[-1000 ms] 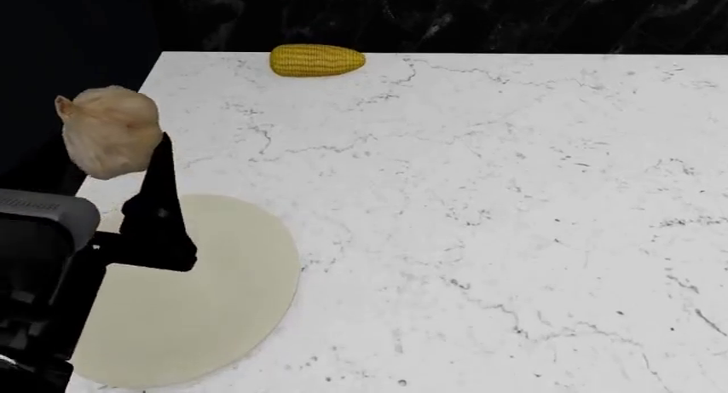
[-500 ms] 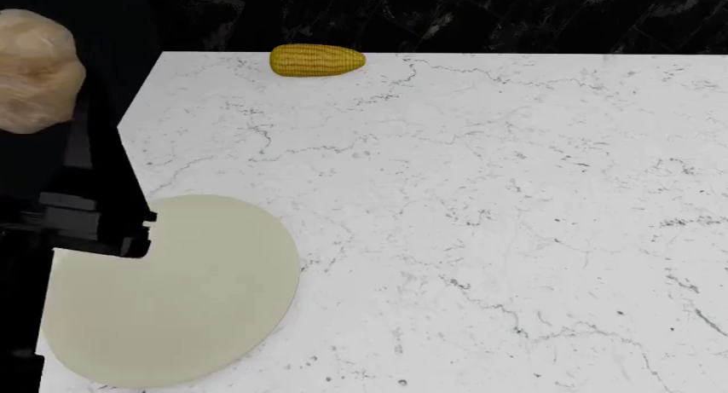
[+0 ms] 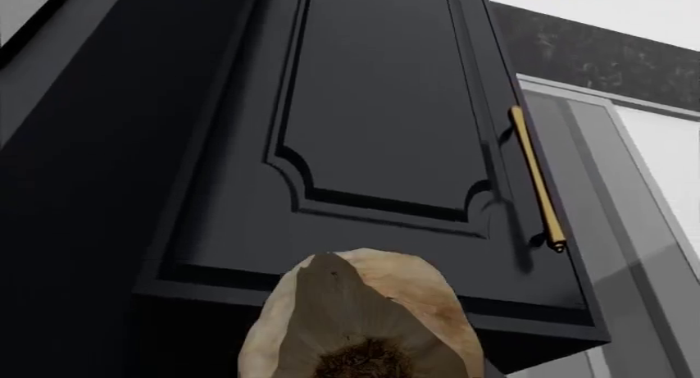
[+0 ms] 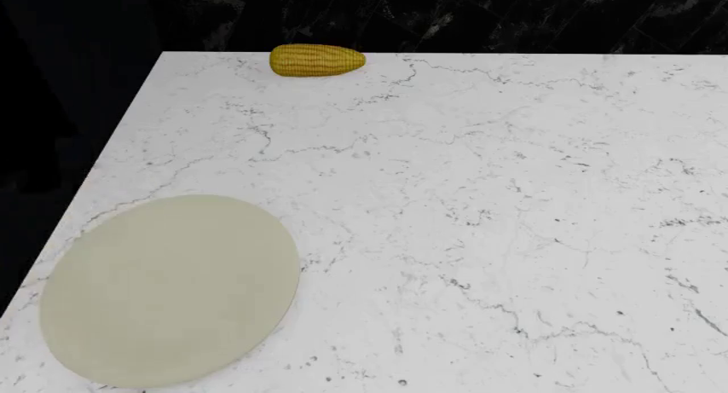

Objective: Pick the garlic from the counter and place it in the microwave.

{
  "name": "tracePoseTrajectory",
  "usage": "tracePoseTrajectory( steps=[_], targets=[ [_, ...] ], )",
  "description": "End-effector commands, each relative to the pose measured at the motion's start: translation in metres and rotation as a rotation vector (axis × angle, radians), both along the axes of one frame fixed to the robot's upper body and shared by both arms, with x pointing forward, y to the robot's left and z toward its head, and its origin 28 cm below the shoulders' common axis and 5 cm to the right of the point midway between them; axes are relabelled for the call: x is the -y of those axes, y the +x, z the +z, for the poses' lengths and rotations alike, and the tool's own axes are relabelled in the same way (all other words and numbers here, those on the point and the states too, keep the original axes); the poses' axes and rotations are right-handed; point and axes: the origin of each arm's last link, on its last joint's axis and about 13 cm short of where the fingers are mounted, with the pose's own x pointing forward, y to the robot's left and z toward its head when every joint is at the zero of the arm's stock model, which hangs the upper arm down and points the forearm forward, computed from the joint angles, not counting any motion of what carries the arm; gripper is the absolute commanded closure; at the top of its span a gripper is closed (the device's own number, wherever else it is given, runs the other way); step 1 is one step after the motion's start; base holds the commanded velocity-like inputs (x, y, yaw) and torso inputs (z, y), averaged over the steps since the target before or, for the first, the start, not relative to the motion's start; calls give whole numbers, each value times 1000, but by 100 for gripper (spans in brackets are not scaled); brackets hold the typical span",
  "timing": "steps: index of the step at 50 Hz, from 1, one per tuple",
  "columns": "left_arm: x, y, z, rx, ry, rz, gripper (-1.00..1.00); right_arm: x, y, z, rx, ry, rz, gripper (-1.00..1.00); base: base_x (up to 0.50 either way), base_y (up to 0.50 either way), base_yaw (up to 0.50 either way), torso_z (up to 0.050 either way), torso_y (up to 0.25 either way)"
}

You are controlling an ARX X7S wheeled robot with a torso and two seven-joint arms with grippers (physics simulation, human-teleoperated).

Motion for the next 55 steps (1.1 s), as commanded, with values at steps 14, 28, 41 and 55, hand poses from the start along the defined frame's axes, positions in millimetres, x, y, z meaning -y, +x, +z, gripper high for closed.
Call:
tracePoseTrajectory(
  steps=[14,28,41,55],
  targets=[
    [7,3,67,32,16,-11,100,0,-2,-1,7,5,6,-100,0,0,0,0,0],
    [12,14,113,24,52,-11,100,0,-3,-1,9,7,7,-100,0,0,0,0,0],
    [14,19,151,31,58,-8,100,0,-1,2,11,3,13,-100,0,0,0,0,0],
    [22,10,214,40,18,-44,100,-1,1,3,9,2,24,-100,0,0,0,0,0]
  ],
)
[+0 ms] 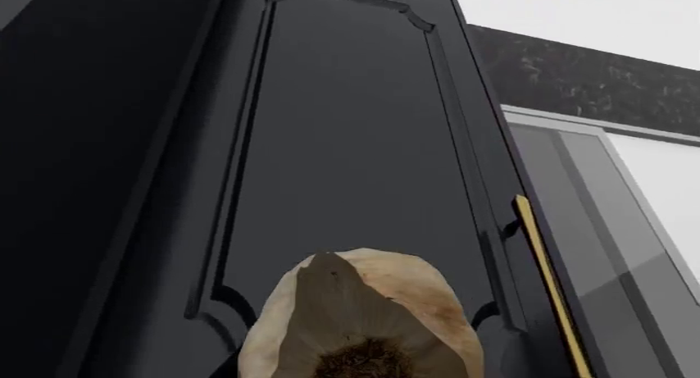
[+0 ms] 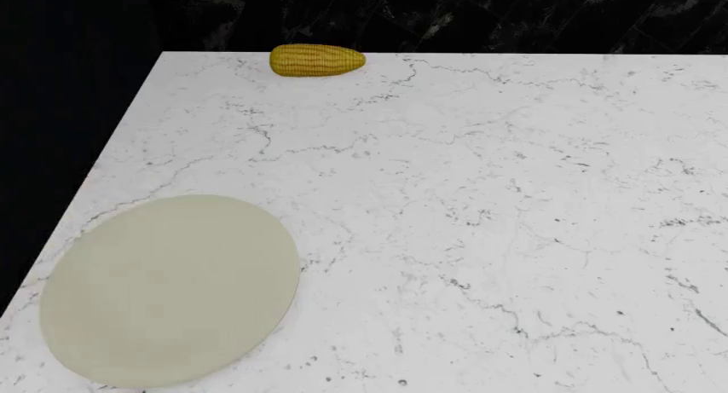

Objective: Pick the garlic from the counter and place it in the microwave.

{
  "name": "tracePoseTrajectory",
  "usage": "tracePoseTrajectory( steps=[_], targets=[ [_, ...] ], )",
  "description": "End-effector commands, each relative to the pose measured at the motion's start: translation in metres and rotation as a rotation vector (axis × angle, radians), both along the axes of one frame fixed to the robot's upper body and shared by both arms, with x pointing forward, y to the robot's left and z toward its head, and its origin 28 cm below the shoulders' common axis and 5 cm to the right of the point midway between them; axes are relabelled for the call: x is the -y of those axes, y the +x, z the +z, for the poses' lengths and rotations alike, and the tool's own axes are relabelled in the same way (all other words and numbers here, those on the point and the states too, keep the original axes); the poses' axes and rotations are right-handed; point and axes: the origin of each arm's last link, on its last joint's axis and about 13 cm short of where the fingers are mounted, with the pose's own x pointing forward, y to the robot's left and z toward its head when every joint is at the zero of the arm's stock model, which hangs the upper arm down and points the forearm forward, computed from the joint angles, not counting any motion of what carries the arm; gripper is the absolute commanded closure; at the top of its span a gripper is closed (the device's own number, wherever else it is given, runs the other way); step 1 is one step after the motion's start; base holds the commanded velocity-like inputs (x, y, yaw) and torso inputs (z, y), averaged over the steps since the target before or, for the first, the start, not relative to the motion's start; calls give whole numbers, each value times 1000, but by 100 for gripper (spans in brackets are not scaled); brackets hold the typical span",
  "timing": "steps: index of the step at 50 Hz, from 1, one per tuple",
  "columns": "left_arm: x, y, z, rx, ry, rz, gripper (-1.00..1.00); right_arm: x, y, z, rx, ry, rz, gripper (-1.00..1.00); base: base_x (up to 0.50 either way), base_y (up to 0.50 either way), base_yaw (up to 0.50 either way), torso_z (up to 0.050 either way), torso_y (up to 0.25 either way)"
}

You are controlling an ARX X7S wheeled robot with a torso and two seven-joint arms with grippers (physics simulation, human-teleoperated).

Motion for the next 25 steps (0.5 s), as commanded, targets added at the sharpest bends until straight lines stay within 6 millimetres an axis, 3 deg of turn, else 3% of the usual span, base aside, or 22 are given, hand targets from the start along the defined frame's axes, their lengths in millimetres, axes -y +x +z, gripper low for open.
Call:
tracePoseTrajectory(
  steps=[1,25],
  targets=[
    [6,-9,45,2,-35,-46,100,-1,2,1,-2,-2,9,-100,0,0,0,0,0],
    [17,-7,122,56,33,9,100,-3,7,3,7,0,23,-100,0,0,0,0,0]
  ],
)
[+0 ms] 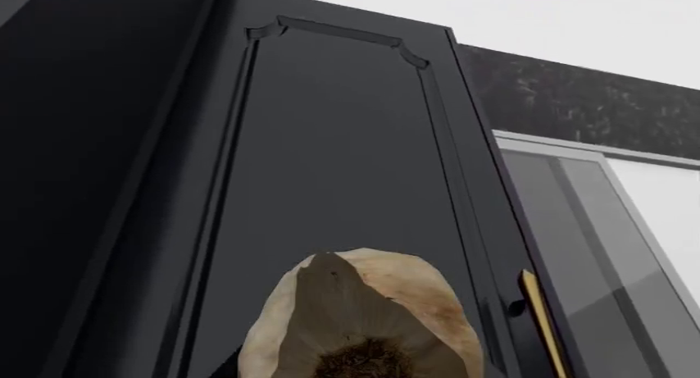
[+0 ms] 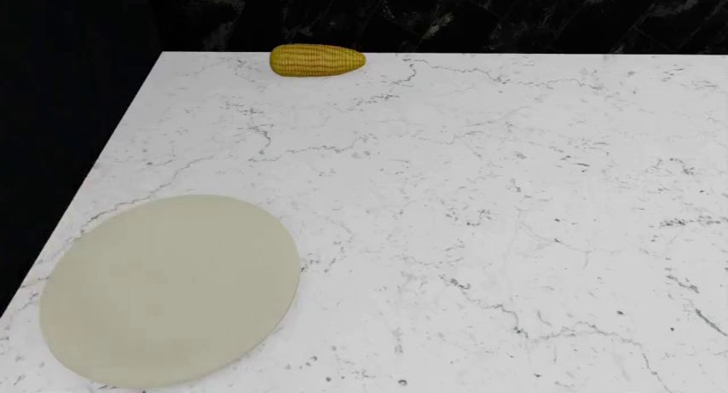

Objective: Pick the garlic from the counter and place it in the microwave.

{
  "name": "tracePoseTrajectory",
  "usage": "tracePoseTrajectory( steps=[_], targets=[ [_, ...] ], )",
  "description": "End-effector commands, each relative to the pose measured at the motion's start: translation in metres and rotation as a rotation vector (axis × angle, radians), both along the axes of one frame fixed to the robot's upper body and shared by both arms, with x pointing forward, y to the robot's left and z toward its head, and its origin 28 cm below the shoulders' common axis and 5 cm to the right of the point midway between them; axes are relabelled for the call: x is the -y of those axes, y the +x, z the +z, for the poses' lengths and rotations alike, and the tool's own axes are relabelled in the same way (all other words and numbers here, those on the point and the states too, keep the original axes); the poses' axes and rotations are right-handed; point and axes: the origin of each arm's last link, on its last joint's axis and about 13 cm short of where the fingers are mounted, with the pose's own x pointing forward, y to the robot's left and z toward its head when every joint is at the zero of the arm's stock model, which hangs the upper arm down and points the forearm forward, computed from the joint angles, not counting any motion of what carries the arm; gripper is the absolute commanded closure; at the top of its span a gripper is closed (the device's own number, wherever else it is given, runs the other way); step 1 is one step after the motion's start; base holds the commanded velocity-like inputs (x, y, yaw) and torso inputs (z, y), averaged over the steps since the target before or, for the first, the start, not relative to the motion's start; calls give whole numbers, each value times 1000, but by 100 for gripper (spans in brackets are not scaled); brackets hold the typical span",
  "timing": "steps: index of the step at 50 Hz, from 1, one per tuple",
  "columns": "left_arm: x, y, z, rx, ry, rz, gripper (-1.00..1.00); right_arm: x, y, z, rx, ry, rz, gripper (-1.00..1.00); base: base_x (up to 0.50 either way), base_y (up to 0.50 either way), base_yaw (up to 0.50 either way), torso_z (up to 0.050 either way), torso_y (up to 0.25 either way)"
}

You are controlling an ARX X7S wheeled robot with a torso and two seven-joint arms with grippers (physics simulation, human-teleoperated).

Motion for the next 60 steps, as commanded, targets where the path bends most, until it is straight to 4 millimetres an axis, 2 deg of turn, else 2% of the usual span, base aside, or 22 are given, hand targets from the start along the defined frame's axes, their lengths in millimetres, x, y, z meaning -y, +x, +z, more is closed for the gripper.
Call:
tracePoseTrajectory(
  steps=[1,22,42,60],
  targets=[
    [7,-3,36,37,30,18,100,-1,3,1,3,0,7,-100,0,0,0,0,0],
    [29,-13,102,92,77,53,100,0,0,2,12,4,4,-100,0,0,0,0,0],
    [28,-29,108,118,63,71,100,0,0,0,15,9,1,-100,0,0,0,0,0],
    [27,-29,107,104,45,65,100,0,3,-2,0,10,2,-100,0,0,0,0,0]
  ],
)
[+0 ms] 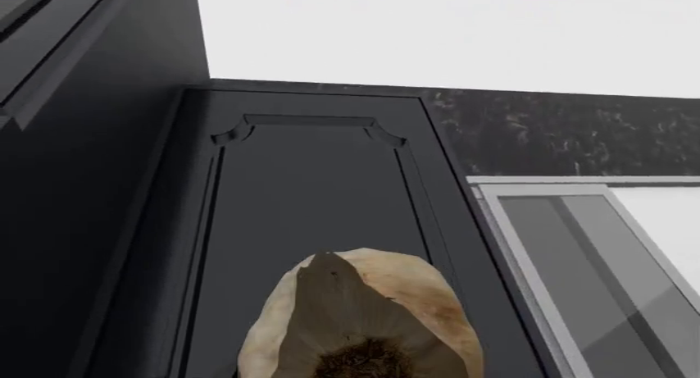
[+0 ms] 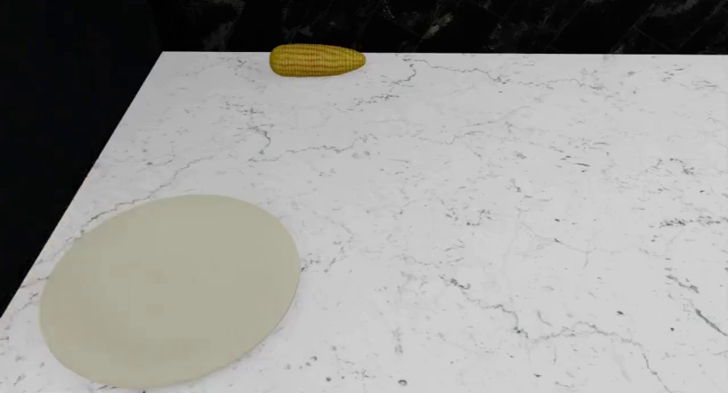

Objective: Pick the garlic from the counter and place it in the microwave.

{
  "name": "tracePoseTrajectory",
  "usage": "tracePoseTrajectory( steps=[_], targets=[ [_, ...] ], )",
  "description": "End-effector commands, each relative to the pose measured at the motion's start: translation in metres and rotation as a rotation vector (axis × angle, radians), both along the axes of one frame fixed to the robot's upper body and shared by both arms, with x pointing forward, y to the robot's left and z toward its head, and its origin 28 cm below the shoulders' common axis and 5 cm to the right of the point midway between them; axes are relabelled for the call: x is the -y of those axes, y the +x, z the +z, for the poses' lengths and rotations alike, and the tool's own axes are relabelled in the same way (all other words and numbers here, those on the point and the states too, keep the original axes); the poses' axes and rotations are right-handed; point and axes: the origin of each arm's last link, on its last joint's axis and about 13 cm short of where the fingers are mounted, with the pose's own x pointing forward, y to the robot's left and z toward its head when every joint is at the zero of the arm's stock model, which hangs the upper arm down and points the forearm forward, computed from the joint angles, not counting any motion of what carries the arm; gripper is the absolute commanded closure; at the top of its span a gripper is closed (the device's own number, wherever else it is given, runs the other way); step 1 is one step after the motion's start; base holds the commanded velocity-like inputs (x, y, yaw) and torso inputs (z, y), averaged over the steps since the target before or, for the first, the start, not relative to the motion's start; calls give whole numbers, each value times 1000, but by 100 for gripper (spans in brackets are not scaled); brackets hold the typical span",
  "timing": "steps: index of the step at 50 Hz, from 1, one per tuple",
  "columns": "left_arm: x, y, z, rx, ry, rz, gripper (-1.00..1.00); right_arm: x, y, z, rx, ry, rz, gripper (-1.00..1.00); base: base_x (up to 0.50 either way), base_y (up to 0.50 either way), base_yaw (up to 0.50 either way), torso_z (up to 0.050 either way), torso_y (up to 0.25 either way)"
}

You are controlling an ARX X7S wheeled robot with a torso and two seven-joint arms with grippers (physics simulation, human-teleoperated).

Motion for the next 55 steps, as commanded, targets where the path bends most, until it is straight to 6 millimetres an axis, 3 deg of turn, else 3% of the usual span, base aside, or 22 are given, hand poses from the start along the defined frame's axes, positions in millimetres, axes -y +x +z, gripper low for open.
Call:
tracePoseTrajectory(
  steps=[1,20,30,55],
  targets=[
    [1,-1,1,-7,-18,-27,100,0,2,-1,-13,3,0,-100,0,0,0,0,0],
    [2,-2,1,-9,-23,-36,100,0,0,0,-13,4,1,-100,-453,0,0,0,1],
    [3,-3,1,-6,-24,-40,100,1,-1,0,-36,-8,2,-100,0,0,0,0,0],
    [0,0,1,-6,-25,-30,100,1,0,0,-46,-20,-9,-100,0,499,0,0,0]
  ],
)
